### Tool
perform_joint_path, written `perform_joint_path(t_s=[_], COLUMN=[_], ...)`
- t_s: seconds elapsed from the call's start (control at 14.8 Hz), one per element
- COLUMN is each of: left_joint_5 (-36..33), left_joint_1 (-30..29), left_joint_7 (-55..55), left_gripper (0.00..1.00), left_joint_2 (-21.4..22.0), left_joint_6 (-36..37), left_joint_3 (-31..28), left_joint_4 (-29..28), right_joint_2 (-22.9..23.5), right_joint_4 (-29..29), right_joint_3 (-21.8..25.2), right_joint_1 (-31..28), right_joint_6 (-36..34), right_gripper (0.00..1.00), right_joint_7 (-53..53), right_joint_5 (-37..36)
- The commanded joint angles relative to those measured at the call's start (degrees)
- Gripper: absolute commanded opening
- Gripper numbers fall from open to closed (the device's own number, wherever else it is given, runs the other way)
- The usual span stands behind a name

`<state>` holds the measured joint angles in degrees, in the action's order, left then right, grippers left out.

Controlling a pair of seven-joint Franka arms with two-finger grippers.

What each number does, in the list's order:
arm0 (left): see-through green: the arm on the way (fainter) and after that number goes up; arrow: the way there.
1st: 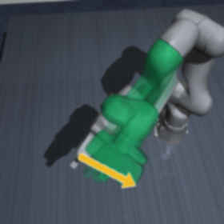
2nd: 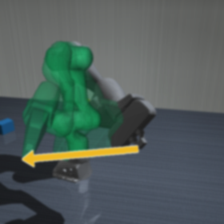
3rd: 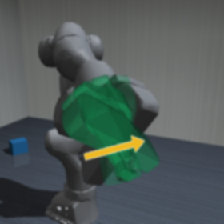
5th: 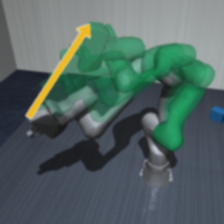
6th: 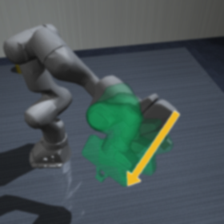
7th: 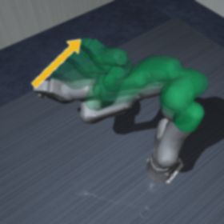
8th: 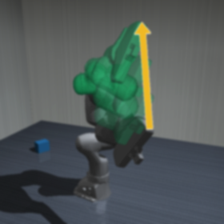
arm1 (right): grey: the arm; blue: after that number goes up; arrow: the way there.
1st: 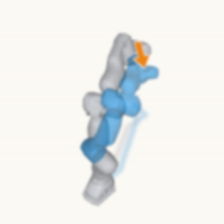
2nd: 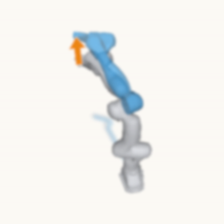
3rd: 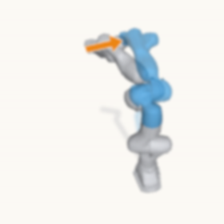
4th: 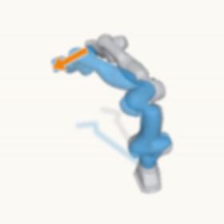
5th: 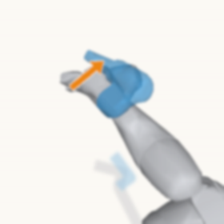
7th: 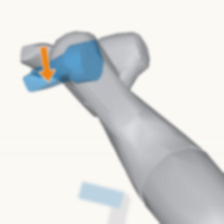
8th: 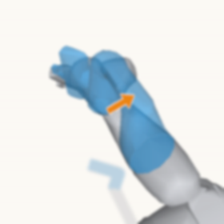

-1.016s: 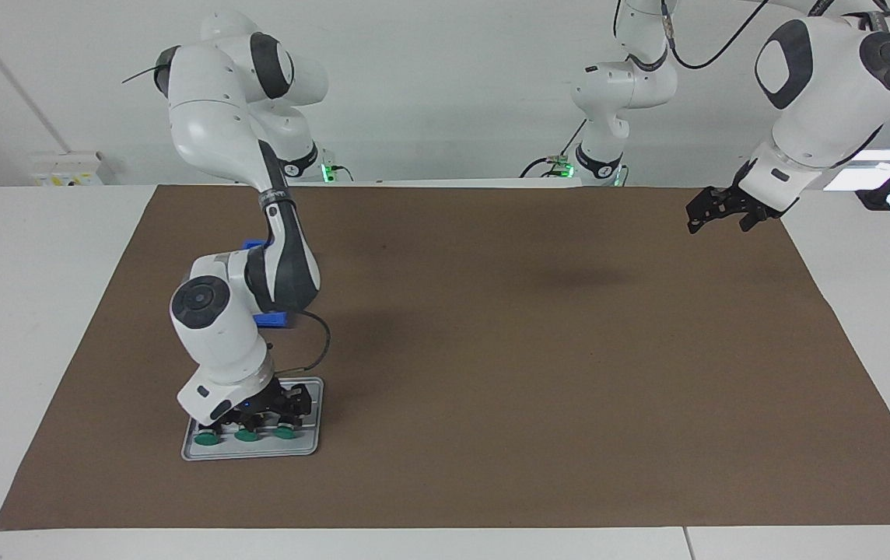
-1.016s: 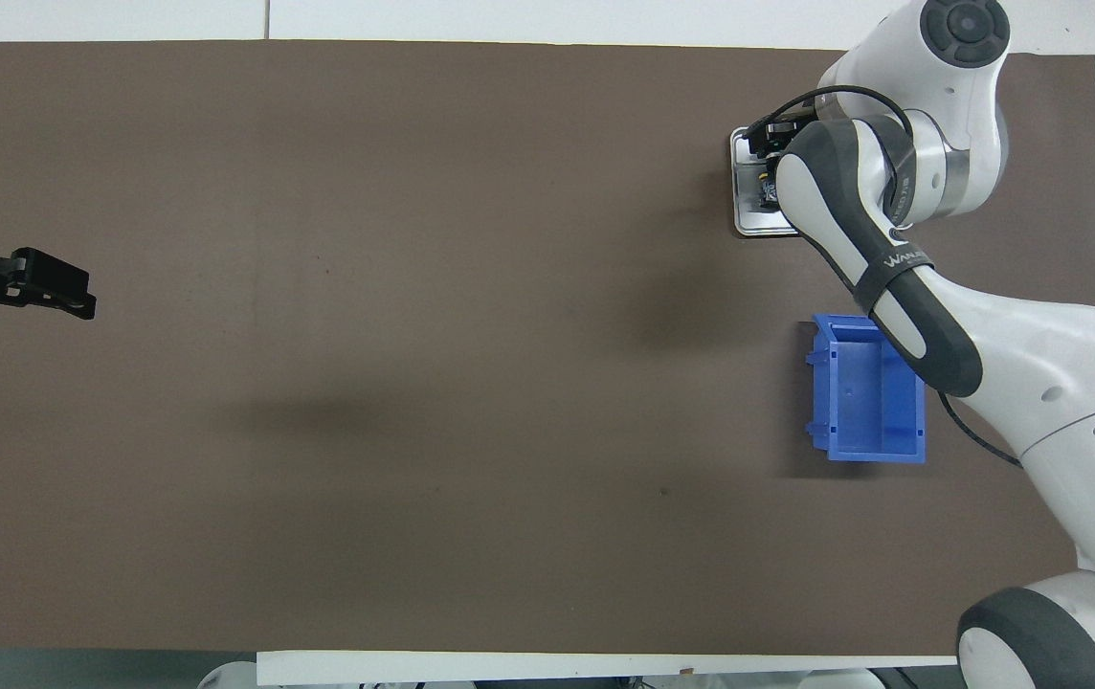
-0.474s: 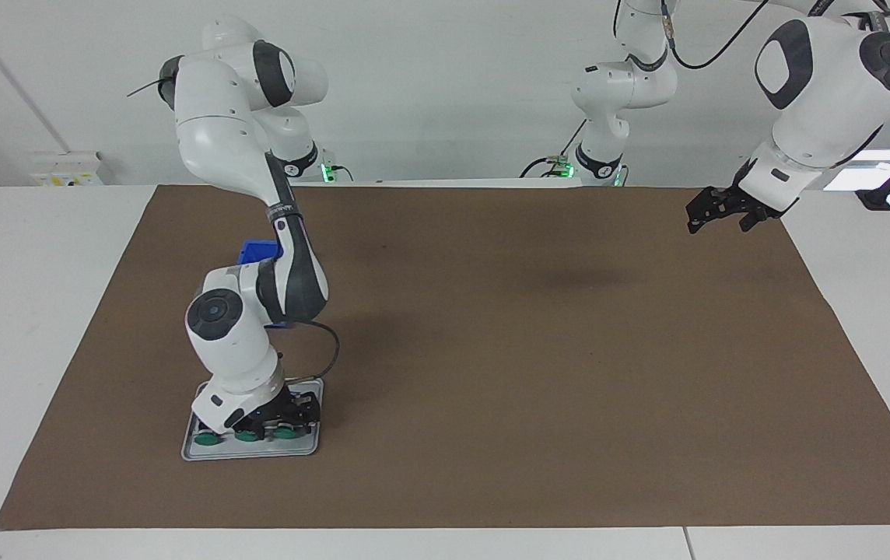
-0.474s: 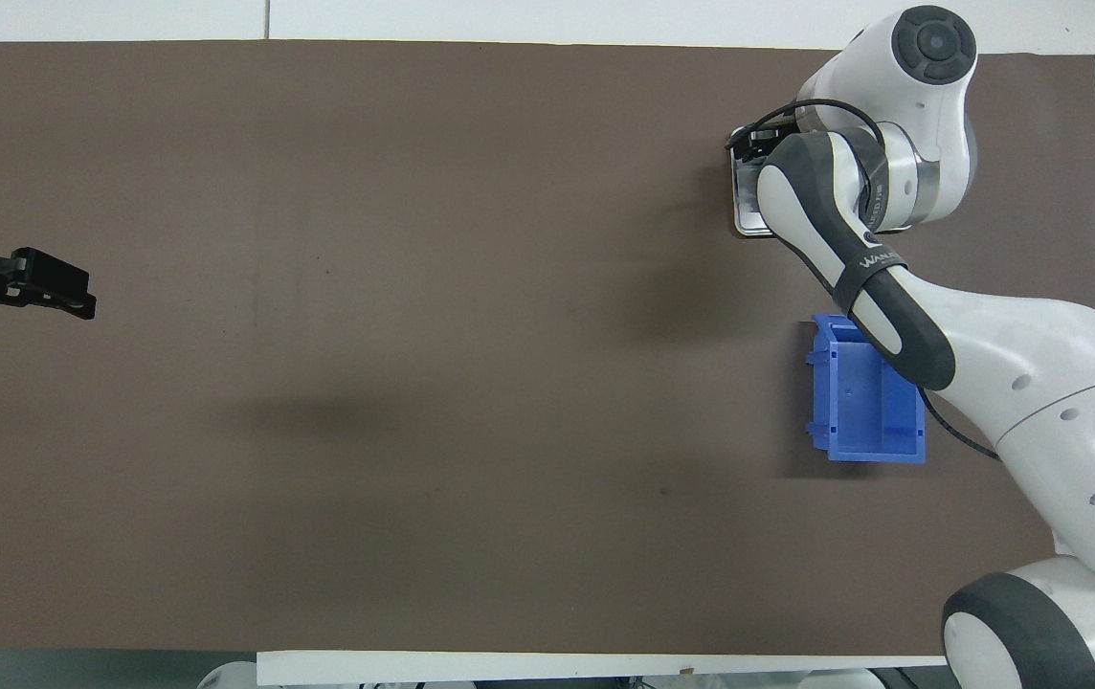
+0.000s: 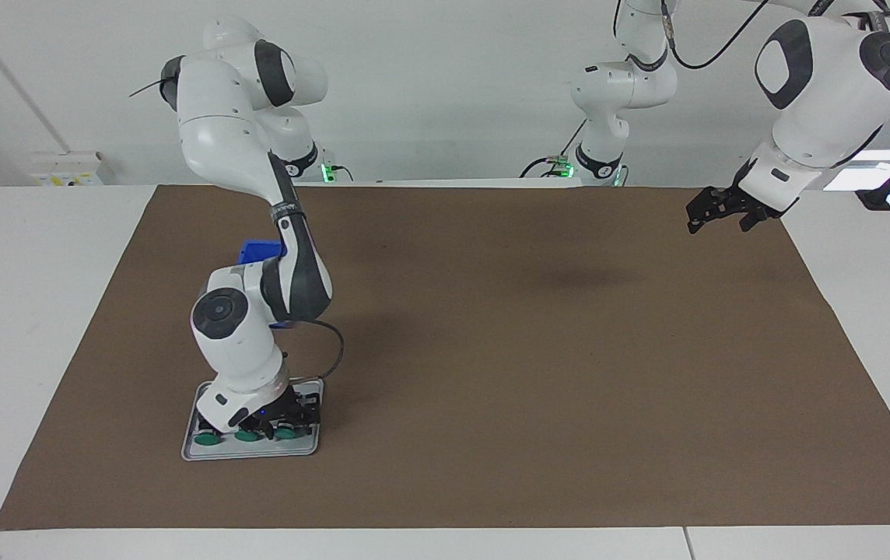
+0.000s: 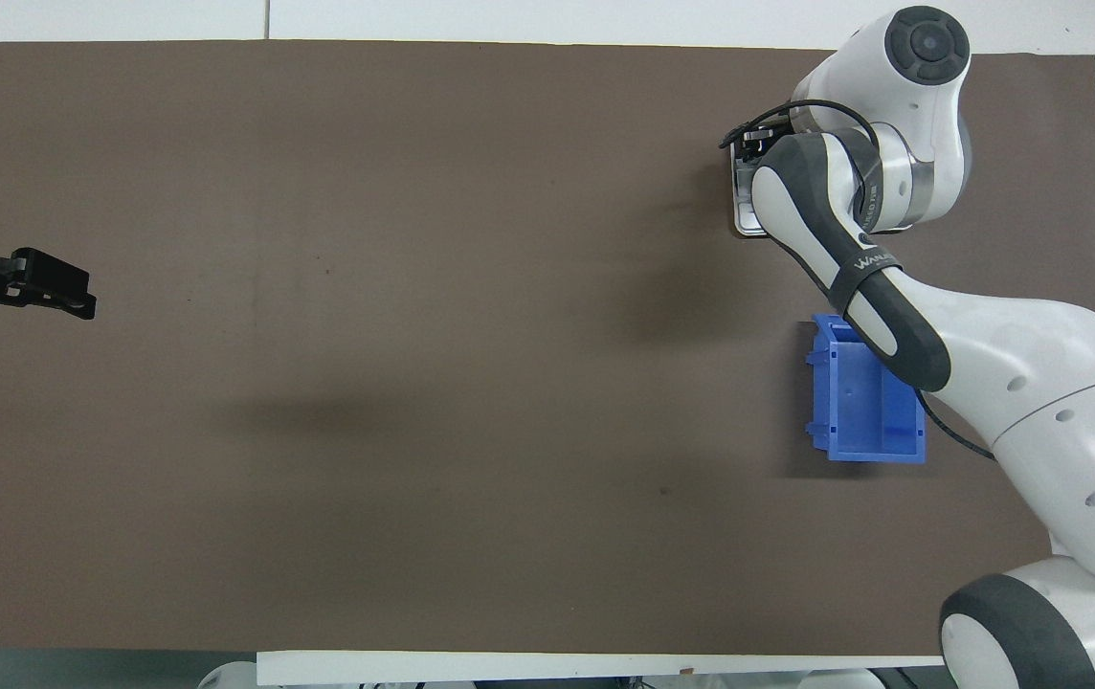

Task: Place and press button with both arms
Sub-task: 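Grasp a black-and-green button part in the tray with the right gripper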

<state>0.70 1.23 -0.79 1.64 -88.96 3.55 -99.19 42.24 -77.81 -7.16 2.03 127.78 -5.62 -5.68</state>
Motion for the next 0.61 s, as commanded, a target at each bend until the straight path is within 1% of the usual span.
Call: perform_joint_path(t_s=[0.0,0.07,0.2,0.41,0.54], left_joint_5=[0.4,0.4,0.4,0.4,0.4], left_joint_1=[-0.3,-0.3,-0.3,-0.3,-0.3], left_joint_7=[0.7,0.7,0.7,0.7,0.7], left_gripper=[1.0,1.0,1.0,1.0,1.0], left_joint_2=[-0.1,-0.1,-0.1,-0.1,-0.1], left_joint_6=[-0.2,-0.2,-0.2,-0.2,-0.2], left_joint_3=[0.0,0.0,0.0,0.0,0.0], left_joint_4=[0.5,0.5,0.5,0.5,0.5], right_joint_2=[0.5,0.5,0.4,0.4,0.2], right_joint_4=[0.8,0.8,0.8,1.1,1.4], right_joint_3=[-0.3,-0.3,-0.3,-0.2,-0.2], right_joint_1=[-0.1,-0.2,-0.2,0.0,0.0], right_joint_6=[-0.4,-0.6,-1.3,-1.6,-4.4], right_gripper=[0.5,0.43,0.35,0.28,0.25], right_joint_7=[-1.6,-1.6,-1.6,-1.5,-1.5], right_joint_5=[-0.1,-0.1,-0.3,0.0,-0.4])
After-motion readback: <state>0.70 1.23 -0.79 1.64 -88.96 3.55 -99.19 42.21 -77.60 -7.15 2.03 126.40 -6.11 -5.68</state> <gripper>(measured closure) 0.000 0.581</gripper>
